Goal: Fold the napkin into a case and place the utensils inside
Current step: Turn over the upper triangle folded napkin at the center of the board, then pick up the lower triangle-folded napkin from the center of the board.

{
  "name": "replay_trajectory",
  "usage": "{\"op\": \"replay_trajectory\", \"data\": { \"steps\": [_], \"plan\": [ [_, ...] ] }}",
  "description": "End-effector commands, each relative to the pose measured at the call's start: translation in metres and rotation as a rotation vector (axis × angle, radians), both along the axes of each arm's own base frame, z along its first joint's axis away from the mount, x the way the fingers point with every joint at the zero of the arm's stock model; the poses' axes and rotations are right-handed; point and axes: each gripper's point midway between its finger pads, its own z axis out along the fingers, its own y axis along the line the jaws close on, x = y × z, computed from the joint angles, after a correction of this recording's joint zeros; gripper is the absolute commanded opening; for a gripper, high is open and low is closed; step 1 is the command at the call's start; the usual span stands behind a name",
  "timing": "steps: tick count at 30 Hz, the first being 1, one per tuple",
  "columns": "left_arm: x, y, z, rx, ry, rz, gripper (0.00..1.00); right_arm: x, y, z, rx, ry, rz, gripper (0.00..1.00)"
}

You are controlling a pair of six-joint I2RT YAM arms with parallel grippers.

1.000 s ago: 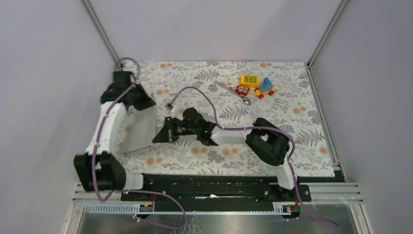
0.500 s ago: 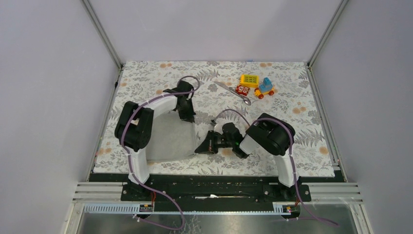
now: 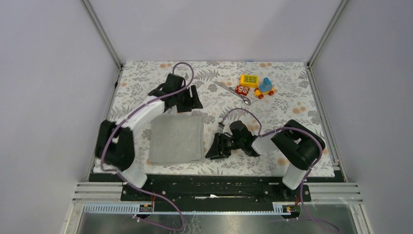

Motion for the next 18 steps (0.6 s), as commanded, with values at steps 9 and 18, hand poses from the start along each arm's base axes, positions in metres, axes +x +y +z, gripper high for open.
{"op": "replay_trajectory", "data": {
  "steps": [9, 18],
  "plan": [
    [-0.193, -0.012, -0.036, 0.141, 0.098, -0.14, 0.62, 0.01, 0.008, -0.011, -0.101, -0.029, 0.043, 0.39],
    [-0.205, -0.015, -0.066, 0.354, 0.066, -0.148, 0.38, 0.002, 0.013, -0.014, -0.09, -0.019, 0.054, 0.32]
  ]
}}
